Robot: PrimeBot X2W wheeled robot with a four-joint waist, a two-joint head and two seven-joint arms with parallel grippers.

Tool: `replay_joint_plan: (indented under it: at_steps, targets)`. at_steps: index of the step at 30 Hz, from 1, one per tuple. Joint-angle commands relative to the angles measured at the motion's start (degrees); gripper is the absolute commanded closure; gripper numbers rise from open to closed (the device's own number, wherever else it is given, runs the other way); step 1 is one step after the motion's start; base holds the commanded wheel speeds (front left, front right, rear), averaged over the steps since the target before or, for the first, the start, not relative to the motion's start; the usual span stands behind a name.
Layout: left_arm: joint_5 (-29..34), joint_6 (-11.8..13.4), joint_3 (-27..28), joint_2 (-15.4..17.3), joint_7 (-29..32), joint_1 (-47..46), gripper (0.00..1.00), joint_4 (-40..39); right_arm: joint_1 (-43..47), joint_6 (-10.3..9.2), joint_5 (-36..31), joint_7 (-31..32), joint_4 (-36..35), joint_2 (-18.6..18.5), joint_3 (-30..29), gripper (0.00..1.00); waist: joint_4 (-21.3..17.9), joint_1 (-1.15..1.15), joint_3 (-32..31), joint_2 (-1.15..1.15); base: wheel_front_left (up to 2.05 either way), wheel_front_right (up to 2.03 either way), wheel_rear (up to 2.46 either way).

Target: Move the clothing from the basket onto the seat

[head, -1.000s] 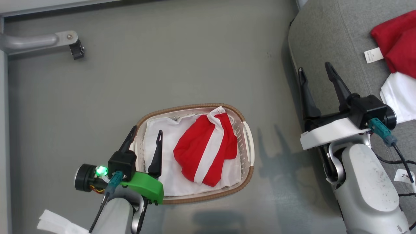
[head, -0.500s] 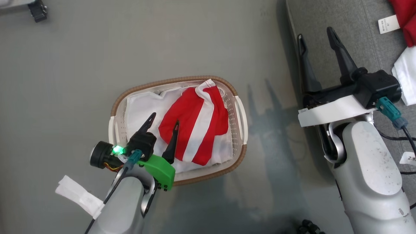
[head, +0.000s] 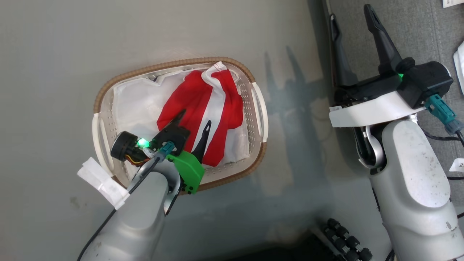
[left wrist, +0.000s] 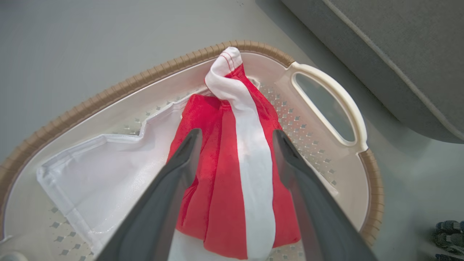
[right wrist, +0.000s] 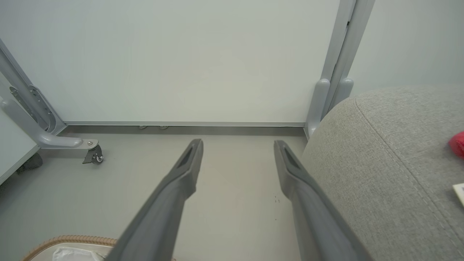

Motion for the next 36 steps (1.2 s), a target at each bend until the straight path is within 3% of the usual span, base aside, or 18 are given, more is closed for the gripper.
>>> replay_joint_plan:
  at_steps: [1,18,32,33,34,36]
  targets:
    - [-0.7,-0.3,-0.5,0.4,-0.2,-1.9,0.00,1.4,-1.0,-0.08,0.6,-0.3,-0.6,-0.2,0.2,0.00,-1.4,0.00,2.8,0.00,0.00,0.00,0.00]
    - [-1.9,-0.1,-2.8,0.4,0.2,-14.4,0.00,20.5,-2.1,-0.08,1.9,-0.3,-2.4,-0.2,2.3,0.00,-3.8,0.00,8.5,0.00,0.00,0.00,0.00]
    - [-5.0,-0.2,-5.1,0.4,4.6,-17.8,0.00,24.6,-2.4,-0.08,2.5,-0.3,-2.5,-0.2,2.2,0.00,-4.3,0.00,10.0,0.00,0.00,0.00,0.00]
    - [-5.0,-0.2,-5.4,0.4,4.4,-17.8,0.64,24.5,-2.4,-0.08,2.5,-0.3,-2.5,-0.2,2.3,0.00,-4.3,0.00,9.9,0.00,0.00,0.00,0.00]
    - [-5.3,-0.2,-5.6,0.4,4.0,-17.8,1.00,24.4,-2.3,-0.08,2.5,-0.3,-2.4,-0.2,2.2,0.00,-4.2,0.00,9.8,0.00,0.00,0.00,0.00]
    - [-5.9,-0.2,-6.4,0.4,3.3,-17.3,1.00,24.2,-2.0,-0.08,2.7,-0.3,-2.2,-0.2,1.9,0.00,-3.9,0.00,9.3,0.00,0.00,0.00,0.00]
